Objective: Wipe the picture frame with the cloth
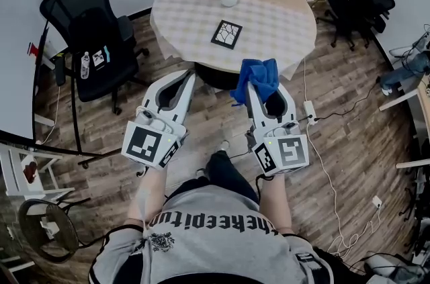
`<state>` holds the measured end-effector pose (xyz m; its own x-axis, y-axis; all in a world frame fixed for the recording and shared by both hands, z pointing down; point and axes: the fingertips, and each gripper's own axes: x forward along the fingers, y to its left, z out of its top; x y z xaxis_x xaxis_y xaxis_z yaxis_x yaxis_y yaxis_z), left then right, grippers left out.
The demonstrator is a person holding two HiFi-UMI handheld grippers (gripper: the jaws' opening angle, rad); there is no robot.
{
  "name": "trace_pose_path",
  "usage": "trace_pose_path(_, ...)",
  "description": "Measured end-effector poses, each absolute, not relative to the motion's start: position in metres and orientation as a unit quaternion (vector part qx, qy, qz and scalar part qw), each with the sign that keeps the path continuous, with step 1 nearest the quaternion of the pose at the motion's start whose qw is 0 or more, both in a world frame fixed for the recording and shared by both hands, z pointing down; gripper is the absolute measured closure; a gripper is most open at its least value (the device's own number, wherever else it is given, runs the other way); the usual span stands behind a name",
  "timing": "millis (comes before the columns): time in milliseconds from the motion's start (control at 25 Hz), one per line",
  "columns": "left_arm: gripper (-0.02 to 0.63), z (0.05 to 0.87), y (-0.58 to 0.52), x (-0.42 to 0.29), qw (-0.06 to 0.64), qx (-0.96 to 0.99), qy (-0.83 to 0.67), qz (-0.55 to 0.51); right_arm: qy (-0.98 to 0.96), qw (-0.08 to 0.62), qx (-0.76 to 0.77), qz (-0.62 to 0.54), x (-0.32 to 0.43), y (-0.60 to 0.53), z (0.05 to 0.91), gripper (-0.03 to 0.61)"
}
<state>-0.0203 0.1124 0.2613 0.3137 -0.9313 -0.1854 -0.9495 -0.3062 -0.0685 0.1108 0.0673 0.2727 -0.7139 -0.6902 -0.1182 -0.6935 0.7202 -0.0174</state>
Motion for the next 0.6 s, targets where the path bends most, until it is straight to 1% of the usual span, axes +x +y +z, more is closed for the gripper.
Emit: trace_pose_path(600, 0.597, 0.265, -0.004, -0.041, 0.077, -0.801, 0.592, 0.054, 0.93, 0.054, -0.364, 0.006, 0.089, -0.05, 0.277, 0.425)
